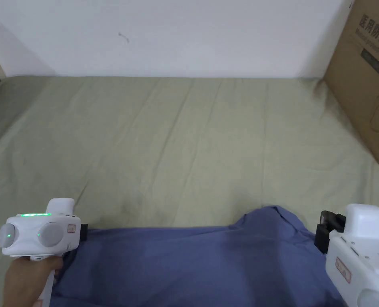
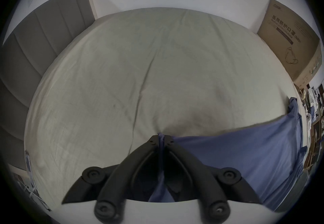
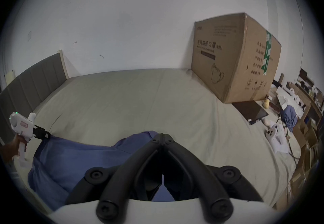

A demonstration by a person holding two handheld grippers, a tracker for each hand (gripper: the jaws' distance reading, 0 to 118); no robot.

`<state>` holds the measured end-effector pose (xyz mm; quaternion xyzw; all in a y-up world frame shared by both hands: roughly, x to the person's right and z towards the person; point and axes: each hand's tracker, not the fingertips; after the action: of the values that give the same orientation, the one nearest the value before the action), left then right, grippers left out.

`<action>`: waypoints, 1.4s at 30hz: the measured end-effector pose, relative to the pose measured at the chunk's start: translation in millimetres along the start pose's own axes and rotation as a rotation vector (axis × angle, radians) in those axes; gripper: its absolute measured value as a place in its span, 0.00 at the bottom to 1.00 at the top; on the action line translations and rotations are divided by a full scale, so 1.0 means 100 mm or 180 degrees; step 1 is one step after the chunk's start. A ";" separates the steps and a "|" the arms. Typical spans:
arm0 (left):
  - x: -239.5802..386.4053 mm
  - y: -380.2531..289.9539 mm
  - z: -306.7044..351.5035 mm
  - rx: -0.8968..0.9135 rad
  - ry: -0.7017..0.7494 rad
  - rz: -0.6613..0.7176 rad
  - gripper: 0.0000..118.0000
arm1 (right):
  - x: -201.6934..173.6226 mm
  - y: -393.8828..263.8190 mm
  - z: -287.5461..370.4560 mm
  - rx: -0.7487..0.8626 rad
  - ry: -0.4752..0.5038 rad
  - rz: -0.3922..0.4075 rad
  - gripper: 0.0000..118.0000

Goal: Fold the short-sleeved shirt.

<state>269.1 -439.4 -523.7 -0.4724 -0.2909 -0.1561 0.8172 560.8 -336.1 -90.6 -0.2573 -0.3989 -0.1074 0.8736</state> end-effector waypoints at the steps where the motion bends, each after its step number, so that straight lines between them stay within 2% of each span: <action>1: 0.01 0.01 0.07 0.0106 0.0027 -0.0023 0.03 | 0.06 0.01 -0.09 -0.0102 0.0012 -0.0026 0.07; 2: 0.00 0.01 0.16 0.0190 0.0013 -0.0003 0.03 | 0.12 0.01 -0.19 -0.0190 0.0007 -0.0086 0.21; 5: 0.00 -0.04 0.48 0.0428 -0.0180 0.0126 0.03 | 0.31 0.02 -0.62 -0.0607 0.0078 -0.0195 0.73; 7: 0.03 -0.08 0.71 0.0500 -0.0215 0.0123 0.03 | 0.37 0.00 -0.90 -0.0854 0.0068 -0.0251 0.96; 8: 0.05 -0.09 0.80 0.0513 -0.0235 0.0125 0.03 | 0.39 -0.03 -1.07 -0.0973 0.0073 -0.0200 0.97; 11: 0.05 -0.11 0.95 0.0556 -0.0282 0.0163 0.03 | 0.37 -0.14 -1.43 -0.1287 0.0079 0.0022 0.95; 12: 0.05 -0.11 0.98 0.0556 -0.0279 0.0166 0.03 | 0.37 -0.18 -1.52 -0.1394 0.0114 0.0078 0.90; 14: 0.05 -0.12 1.02 0.0562 -0.0279 0.0168 0.03 | 0.33 -0.28 -1.63 -0.1523 0.0091 0.0203 0.88; 15: 0.05 -0.13 1.02 0.0554 -0.0280 0.0165 0.03 | 0.31 -0.31 -1.68 -0.1518 0.0075 0.0210 0.81; 16: 0.06 -0.14 1.03 0.0544 -0.0278 0.0158 0.03 | 0.31 -0.36 -1.70 -0.1566 0.0056 0.0221 0.59; 17: 0.06 -0.15 1.04 0.0534 -0.0270 0.0150 0.03 | 0.31 -0.38 -1.70 -0.1586 0.0111 0.0198 0.46; 19: 0.04 -0.18 1.03 0.0519 -0.0245 0.0147 0.03 | 0.28 -0.37 -1.61 -0.1460 0.0101 0.0169 0.35; 21: 0.03 -0.21 1.05 0.0503 -0.0239 0.0173 0.03 | 0.27 -0.34 -1.49 -0.1408 0.0186 0.0135 0.04; 26: -0.02 -0.32 1.17 0.0511 -0.0216 0.0301 0.03 | 0.33 -0.17 -1.03 -0.1088 0.0281 0.0120 0.04; 33: -0.17 -0.62 1.58 0.0577 -0.0189 0.0429 0.03 | 0.47 0.01 0.13 -0.0650 0.0567 -0.0014 0.04; 36: -0.25 -0.83 1.79 0.0604 -0.0221 0.0467 0.03 | 0.51 -0.05 0.58 -0.0536 0.0664 0.0007 0.04; 42: -0.37 -1.38 2.01 0.0521 -0.0230 0.0479 0.03 | 0.61 -0.43 1.23 -0.0482 0.0797 -0.0157 0.04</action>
<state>101.2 -336.6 -375.4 -0.4300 -0.2957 -0.0529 0.8514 505.5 -305.6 38.3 -0.2972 -0.2838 -0.1898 0.8917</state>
